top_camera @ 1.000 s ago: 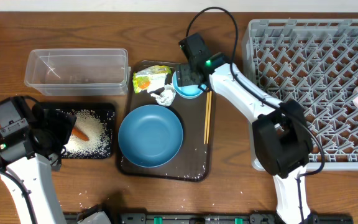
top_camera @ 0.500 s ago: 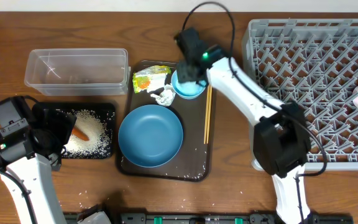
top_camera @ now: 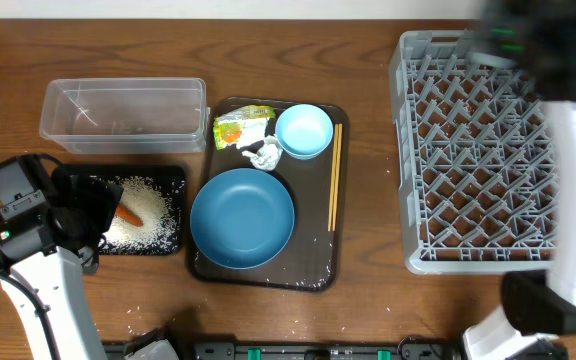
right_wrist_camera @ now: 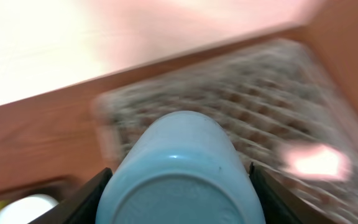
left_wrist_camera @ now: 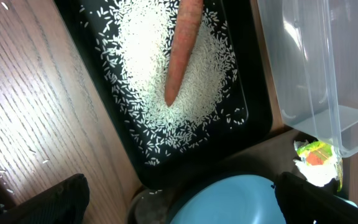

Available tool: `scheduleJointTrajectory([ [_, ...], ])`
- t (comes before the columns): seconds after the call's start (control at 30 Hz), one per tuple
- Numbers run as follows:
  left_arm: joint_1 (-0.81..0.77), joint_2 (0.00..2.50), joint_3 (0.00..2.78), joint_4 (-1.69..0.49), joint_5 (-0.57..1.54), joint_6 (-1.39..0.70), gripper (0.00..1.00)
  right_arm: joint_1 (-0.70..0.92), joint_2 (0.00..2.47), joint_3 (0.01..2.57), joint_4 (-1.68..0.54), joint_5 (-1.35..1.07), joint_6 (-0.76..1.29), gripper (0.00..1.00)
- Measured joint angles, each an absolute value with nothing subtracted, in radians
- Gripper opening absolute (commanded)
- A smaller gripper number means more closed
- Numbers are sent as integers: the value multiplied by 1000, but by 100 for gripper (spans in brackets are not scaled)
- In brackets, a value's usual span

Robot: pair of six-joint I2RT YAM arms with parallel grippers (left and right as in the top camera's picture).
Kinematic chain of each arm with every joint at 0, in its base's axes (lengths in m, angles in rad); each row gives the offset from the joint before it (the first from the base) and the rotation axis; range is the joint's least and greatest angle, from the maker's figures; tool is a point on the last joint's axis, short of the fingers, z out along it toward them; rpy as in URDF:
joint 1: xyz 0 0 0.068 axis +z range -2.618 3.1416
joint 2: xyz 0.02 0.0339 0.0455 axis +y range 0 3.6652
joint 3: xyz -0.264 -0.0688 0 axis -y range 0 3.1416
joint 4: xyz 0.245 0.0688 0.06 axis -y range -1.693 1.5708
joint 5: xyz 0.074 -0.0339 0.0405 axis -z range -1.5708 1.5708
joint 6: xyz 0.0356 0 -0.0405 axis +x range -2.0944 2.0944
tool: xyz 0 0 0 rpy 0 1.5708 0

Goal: Sort waste into correct bins and load items into the dishwasher rack
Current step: 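Carry the light-blue bowl into the dish rack and release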

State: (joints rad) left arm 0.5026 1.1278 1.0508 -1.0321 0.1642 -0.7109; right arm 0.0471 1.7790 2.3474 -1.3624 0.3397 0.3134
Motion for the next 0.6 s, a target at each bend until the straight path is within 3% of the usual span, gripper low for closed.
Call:
scheduleJointTrajectory([
  [0.27,503,1128,1051,-1032,164,-711,97,-329,1812,2247,-1445,295,342,41],
  [0.4,503,1128,1051,-1032,164,-711,97,-490,1825,2087,-1368,238,376,44],
  [0.6,503,1128,1051,-1032,164,-711,97,-604,1827,1863,-1193,140,380,47],
])
